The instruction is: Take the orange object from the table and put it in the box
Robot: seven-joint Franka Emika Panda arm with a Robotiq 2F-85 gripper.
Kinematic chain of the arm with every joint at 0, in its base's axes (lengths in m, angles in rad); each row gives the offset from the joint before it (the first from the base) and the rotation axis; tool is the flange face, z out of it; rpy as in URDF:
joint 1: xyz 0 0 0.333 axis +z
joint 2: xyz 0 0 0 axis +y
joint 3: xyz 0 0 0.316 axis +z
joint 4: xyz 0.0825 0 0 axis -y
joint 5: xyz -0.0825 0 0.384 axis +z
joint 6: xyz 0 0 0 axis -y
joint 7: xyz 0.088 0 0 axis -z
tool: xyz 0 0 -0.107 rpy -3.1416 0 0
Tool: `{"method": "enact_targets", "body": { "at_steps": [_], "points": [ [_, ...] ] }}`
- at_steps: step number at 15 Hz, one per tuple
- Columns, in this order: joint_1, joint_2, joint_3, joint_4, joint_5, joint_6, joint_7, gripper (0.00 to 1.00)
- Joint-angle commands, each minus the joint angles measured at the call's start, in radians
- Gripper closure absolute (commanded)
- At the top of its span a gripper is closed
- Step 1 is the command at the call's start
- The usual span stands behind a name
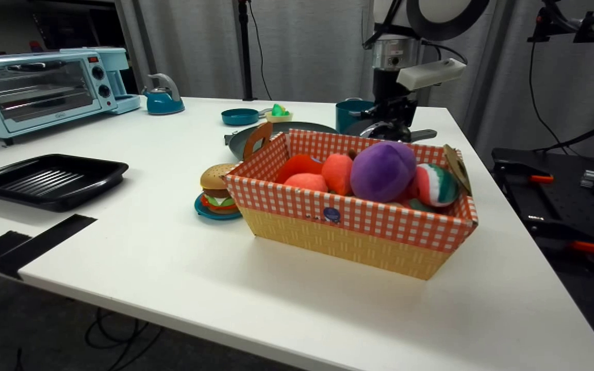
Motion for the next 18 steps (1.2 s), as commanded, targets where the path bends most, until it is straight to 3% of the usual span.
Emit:
{"method": "enact_targets", "body": {
  "at_steps": [1,4,7,12,15,18],
  "points": [
    [0.009,-0.039,-0.016,-0.028,-0.033,-0.018,0.003,0.73],
    [0.005,-0.040,-0.014,-0.027,-0.034,-0.020,-0.005,0.93],
    [0.016,-0.047,-0.017,-0.025,-0.054,-0.030,-0.001,0.98],
    [0.071,-0.155,-0.020,-0.018,-0.183,-0.077,0.060,0.95],
    [0.080,-0.239,0.028,0.006,-0.288,-0.145,0.101,0.95],
    [0.061,-0.282,0.114,0.030,-0.267,-0.200,0.050,0.95]
  ]
}}
